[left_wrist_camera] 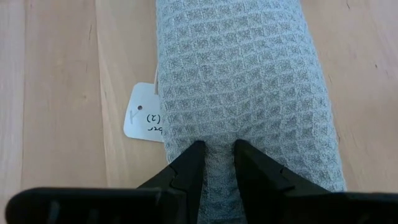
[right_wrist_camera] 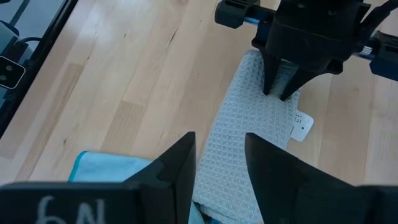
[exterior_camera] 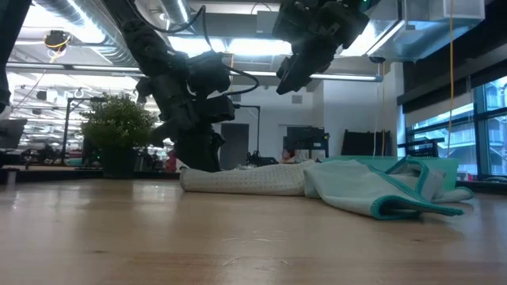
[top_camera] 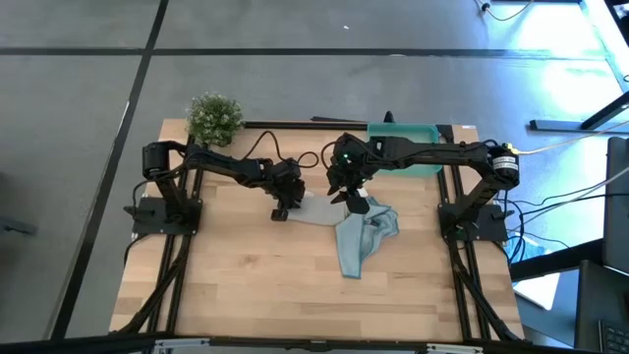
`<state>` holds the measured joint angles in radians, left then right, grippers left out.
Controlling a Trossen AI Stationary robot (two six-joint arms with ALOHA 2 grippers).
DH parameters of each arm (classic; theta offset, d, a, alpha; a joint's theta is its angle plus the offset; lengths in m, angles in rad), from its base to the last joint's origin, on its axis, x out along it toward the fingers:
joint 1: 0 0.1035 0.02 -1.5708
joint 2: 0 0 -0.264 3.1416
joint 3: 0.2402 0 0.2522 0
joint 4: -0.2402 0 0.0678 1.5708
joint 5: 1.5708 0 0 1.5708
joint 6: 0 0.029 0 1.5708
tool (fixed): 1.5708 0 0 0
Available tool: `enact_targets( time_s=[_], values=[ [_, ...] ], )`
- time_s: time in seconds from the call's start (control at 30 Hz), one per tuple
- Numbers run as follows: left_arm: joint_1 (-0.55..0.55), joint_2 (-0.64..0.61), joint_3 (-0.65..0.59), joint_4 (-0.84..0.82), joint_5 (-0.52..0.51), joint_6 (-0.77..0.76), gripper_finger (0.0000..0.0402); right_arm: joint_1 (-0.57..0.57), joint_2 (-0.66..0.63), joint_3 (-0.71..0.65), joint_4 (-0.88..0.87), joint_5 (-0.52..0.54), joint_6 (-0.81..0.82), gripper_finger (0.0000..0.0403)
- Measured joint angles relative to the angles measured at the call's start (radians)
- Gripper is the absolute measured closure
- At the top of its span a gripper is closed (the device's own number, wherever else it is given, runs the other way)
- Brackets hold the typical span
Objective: Roll microfiber towels into tight, uniform cylinder then place into a basket
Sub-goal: Roll the grey microfiber towel, then put the grey microfiber towel into the green bin
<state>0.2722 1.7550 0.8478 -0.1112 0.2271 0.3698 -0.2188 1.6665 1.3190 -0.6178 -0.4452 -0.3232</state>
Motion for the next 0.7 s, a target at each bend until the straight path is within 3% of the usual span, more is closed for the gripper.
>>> enact_targets(
  time_s=[0.5,0.7],
  values=[
    [0.000,0.000,0.000,0.000,0.001,0.000,0.0314,0.000,0.001,0.000,0.001,0.051,0.005,0.0261],
    [0.000,0.000,0.000,0.000,0.001,0.000,0.0314,0.009,0.001,0.000,-0.002,0.079,0.038,0.0196]
  ],
)
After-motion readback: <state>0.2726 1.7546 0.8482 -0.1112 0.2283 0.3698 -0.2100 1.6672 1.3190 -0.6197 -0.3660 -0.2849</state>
